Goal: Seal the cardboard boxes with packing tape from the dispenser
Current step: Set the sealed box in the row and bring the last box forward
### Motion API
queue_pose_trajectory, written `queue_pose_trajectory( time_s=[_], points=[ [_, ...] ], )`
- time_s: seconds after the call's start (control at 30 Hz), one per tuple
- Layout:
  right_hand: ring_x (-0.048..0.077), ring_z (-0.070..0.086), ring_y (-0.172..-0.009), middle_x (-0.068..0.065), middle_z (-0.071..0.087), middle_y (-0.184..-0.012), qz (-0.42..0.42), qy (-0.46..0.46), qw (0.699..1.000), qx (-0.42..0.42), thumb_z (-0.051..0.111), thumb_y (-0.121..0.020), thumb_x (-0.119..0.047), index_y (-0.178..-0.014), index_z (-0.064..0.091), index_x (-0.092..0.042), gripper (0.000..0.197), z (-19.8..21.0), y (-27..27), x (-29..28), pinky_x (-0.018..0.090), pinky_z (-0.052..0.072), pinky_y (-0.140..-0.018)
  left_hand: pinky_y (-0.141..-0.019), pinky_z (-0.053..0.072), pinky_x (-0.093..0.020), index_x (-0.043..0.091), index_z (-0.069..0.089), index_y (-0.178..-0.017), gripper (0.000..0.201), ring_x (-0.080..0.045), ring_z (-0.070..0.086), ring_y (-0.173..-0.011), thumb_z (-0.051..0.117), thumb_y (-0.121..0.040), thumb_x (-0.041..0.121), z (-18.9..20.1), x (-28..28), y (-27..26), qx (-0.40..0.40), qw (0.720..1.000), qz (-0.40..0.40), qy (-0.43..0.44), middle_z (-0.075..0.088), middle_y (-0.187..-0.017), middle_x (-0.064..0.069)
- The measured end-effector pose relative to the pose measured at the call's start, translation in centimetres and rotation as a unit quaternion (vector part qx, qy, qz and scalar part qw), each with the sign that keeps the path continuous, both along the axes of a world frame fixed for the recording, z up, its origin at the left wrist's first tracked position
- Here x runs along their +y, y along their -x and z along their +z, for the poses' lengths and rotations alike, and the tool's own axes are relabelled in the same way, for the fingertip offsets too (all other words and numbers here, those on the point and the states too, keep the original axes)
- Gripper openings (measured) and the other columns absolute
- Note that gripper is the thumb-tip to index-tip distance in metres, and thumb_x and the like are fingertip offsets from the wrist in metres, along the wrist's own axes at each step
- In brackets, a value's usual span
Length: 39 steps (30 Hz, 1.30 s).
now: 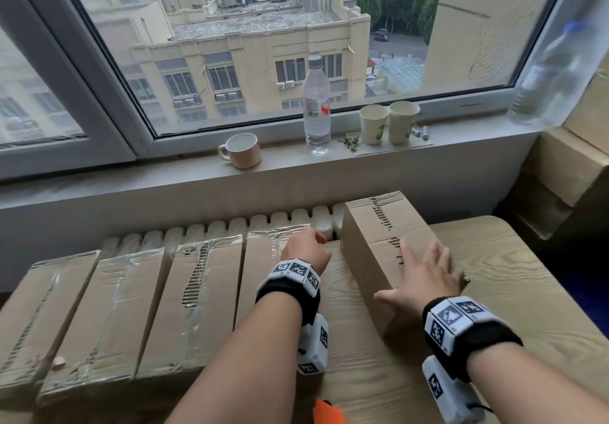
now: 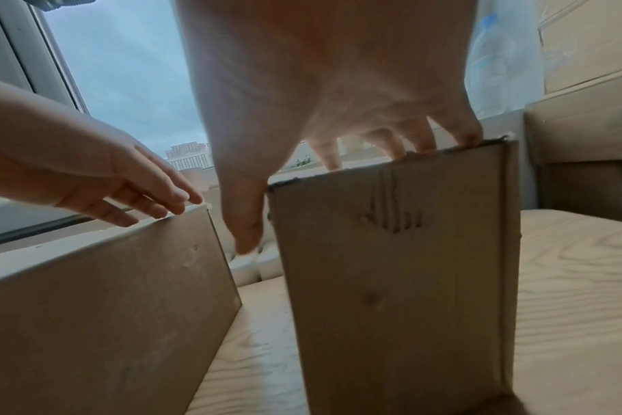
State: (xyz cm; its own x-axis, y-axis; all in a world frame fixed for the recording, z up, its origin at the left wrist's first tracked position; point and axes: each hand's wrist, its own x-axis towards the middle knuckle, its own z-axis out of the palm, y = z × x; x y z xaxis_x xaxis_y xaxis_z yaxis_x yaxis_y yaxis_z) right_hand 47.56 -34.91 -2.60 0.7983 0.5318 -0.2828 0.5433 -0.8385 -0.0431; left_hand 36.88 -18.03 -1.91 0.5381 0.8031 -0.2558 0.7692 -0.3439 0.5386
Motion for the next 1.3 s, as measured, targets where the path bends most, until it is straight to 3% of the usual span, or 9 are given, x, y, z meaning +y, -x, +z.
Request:
queue_pose_trajectory(
  time_s=[0.13,0.3,0.47,0.57,0.67,0.77,0.97,1.1,1.3],
  points=[
    [0.037,0.001,-0.146,0.008,-0.001,-0.161,0.024,-0.009,0.999,0.027,0.068,-0.067,-0.062,-0.15,0.006,-0.037,0.107,0.4,-1.0,-1.0,0.055,0.016,-0.115,-0.094,0.046,-0.03,0.021,0.062,-0.113,0.029,-0.021,0.058,-0.11,0.062,-0.084,0.022,0.5,0.0,-1.9,-0.012,1.0,-0.002,-0.022,0.063,-0.118,-0.003],
    [0.028,-0.012,-0.147,-0.001,-0.011,-0.16,0.103,-0.031,0.993,0.046,0.073,-0.068,-0.053,-0.148,0.005,-0.045,0.105,-0.1,-1.5,-4.4,0.052,-0.001,-0.118,-0.106,0.034,-0.036,0.014,0.04,-0.139,0.058,-0.028,0.043,-0.128,0.058,-0.09,0.039,1.3,-1.5,-5.7,-0.037,0.999,0.003,-0.02,0.044,-0.139,-0.01],
    [0.014,-0.011,-0.147,-0.012,-0.002,-0.161,0.131,-0.097,0.983,0.083,0.061,-0.072,-0.07,-0.141,0.028,-0.054,0.078,-0.1,-2.3,-7.4,0.045,-0.008,-0.118,-0.094,0.042,-0.034,0.01,0.04,-0.137,0.068,-0.03,0.051,-0.122,0.062,-0.085,0.048,0.2,-3.4,-7.2,0.042,0.997,-0.039,0.046,0.054,-0.133,-0.01],
    [0.014,-0.004,-0.147,-0.012,0.007,-0.16,0.061,-0.16,0.984,0.059,0.063,-0.076,-0.064,-0.136,0.041,-0.052,0.065,-0.3,-2.4,-8.5,0.048,-0.001,-0.12,-0.09,0.046,-0.032,0.012,0.052,-0.125,0.057,-0.028,0.058,-0.112,0.067,-0.082,0.047,-1.1,-4.5,-7.1,0.059,0.994,-0.064,0.072,0.061,-0.123,-0.008],
    [0.025,0.003,-0.147,-0.003,0.003,-0.159,-0.094,-0.198,0.974,0.053,0.075,-0.067,-0.061,-0.148,0.017,-0.044,0.102,-1.0,-2.5,-9.6,0.053,0.018,-0.116,-0.091,0.049,-0.036,0.014,0.058,-0.114,0.05,-0.028,0.061,-0.104,0.069,-0.079,0.048,-2.4,-5.3,-6.3,0.025,0.993,-0.063,0.097,0.066,-0.113,-0.006],
    [0.034,0.033,-0.138,0.013,0.026,-0.154,-0.225,-0.228,0.932,0.168,0.08,-0.064,-0.057,-0.152,-0.006,-0.029,0.126,-1.3,-2.7,-10.3,0.047,0.032,-0.11,-0.091,0.049,-0.036,0.016,0.061,-0.115,0.053,-0.026,0.062,-0.103,0.065,-0.08,0.054,-3.1,-5.7,-5.3,0.016,0.991,-0.063,0.12,0.067,-0.112,-0.004],
    [0.037,0.044,-0.13,0.015,0.039,-0.149,-0.28,-0.236,0.91,0.194,0.068,-0.084,-0.046,-0.152,-0.013,-0.027,0.108,-0.7,-1.7,-10.4,0.047,0.037,-0.105,-0.089,0.048,-0.034,0.015,0.059,-0.115,0.054,-0.025,0.062,-0.101,0.064,-0.08,0.056,-2.6,-6.6,-3.8,-0.002,0.986,-0.076,0.145,0.067,-0.111,-0.003],
    [0.039,0.043,-0.13,0.015,0.041,-0.147,-0.306,-0.268,0.899,0.166,0.068,-0.083,-0.047,-0.153,-0.002,-0.023,0.102,0.8,-0.6,-11.3,0.047,0.036,-0.107,-0.093,0.048,-0.035,0.015,0.058,-0.119,0.057,-0.025,0.062,-0.104,0.067,-0.078,0.054,-0.7,-7.5,-2.9,-0.035,0.984,-0.092,0.147,0.066,-0.116,-0.003],
    [0.036,0.051,-0.12,0.014,0.055,-0.133,-0.316,-0.271,0.905,0.09,0.067,-0.079,-0.054,-0.134,0.043,-0.009,0.075,4.0,1.7,-13.2,0.041,0.041,-0.098,-0.088,0.046,-0.031,0.012,0.054,-0.125,0.065,-0.027,0.061,-0.107,0.064,-0.08,0.057,2.4,-8.7,-1.2,-0.037,0.985,-0.123,0.112,0.063,-0.12,-0.006]
  ],
)
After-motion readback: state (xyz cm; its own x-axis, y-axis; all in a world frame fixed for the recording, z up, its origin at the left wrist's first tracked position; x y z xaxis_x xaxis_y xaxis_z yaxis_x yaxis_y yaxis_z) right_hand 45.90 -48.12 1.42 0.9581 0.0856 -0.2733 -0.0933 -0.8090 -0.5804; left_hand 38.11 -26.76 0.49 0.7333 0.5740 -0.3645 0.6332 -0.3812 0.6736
